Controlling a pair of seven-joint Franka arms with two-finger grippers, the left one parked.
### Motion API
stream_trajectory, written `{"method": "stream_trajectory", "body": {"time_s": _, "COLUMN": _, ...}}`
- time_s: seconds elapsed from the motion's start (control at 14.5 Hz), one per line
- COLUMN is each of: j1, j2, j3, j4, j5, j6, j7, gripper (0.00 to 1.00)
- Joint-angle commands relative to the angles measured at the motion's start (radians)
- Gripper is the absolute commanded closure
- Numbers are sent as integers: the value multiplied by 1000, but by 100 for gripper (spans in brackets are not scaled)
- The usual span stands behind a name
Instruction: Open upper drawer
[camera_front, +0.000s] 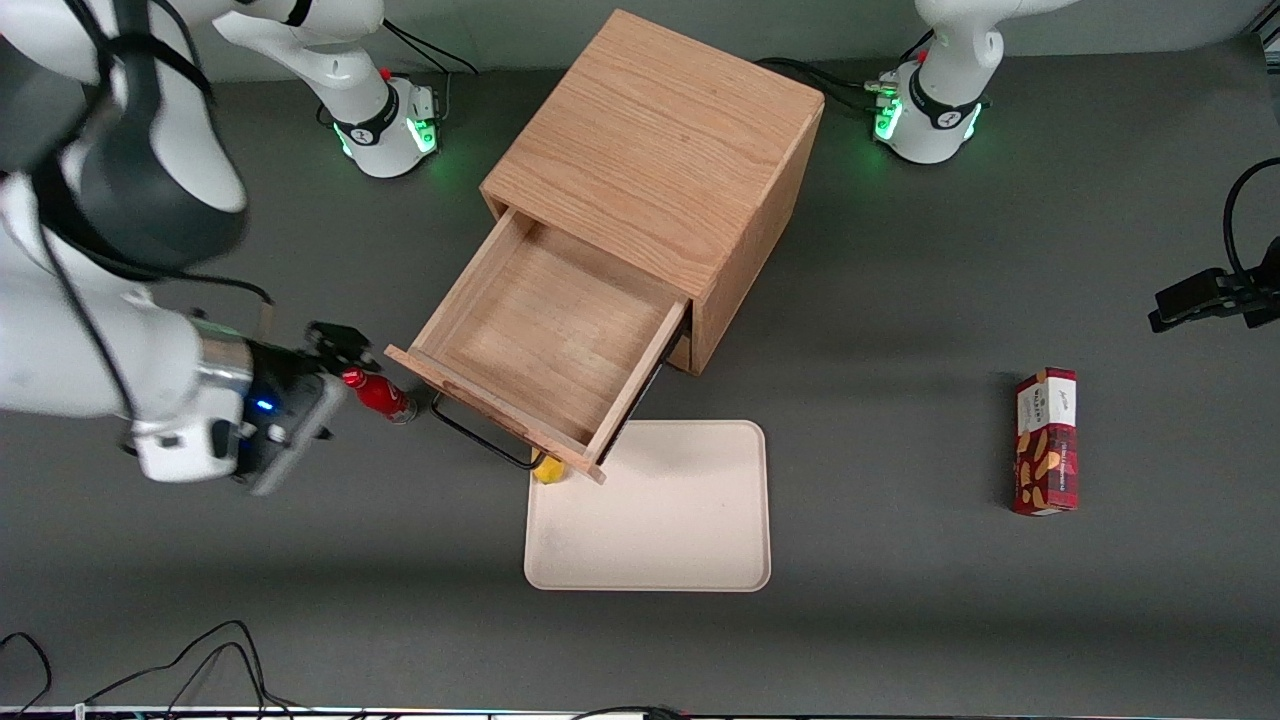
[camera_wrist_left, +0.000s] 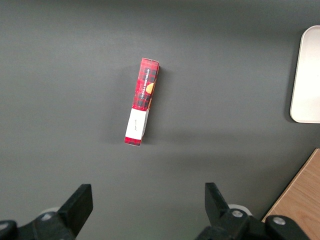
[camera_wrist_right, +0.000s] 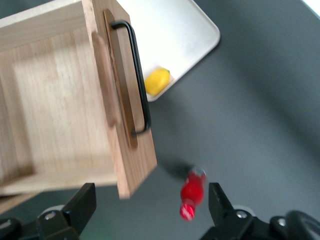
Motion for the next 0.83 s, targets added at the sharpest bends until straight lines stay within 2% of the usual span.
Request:
{"method": "stream_trajectory", "body": {"time_s": 0.0, "j1": -73, "j2": -221, "j3": 2, "j4": -238, "j5": -16, "j6": 14, "j7": 47, "gripper": 0}}
{"method": "stream_trajectory", "body": {"time_s": 0.07, "j1": -89, "j2": -278, "j3": 2, "j4": -290, "j5": -19, "j6": 14, "j7": 111, "gripper": 0}}
{"method": "stream_trajectory", "body": {"time_s": 0.28, "j1": -110, "j2": -384, "j3": 2, "j4": -388, "j5": -82, "j6": 14, "j7": 390, "gripper": 0}}
{"method": "stream_trajectory", "body": {"time_s": 0.41, "j1": -118, "j2": -450, "j3": 14, "j4": -451, "j5": -88, "j6": 11, "j7": 540, "gripper": 0}}
{"method": "stream_trajectory", "body": {"time_s": 0.76, "j1": -176, "j2": -634, "j3": 14, "j4": -635, "j5": -53, "j6": -26, "j7": 605, "gripper": 0}}
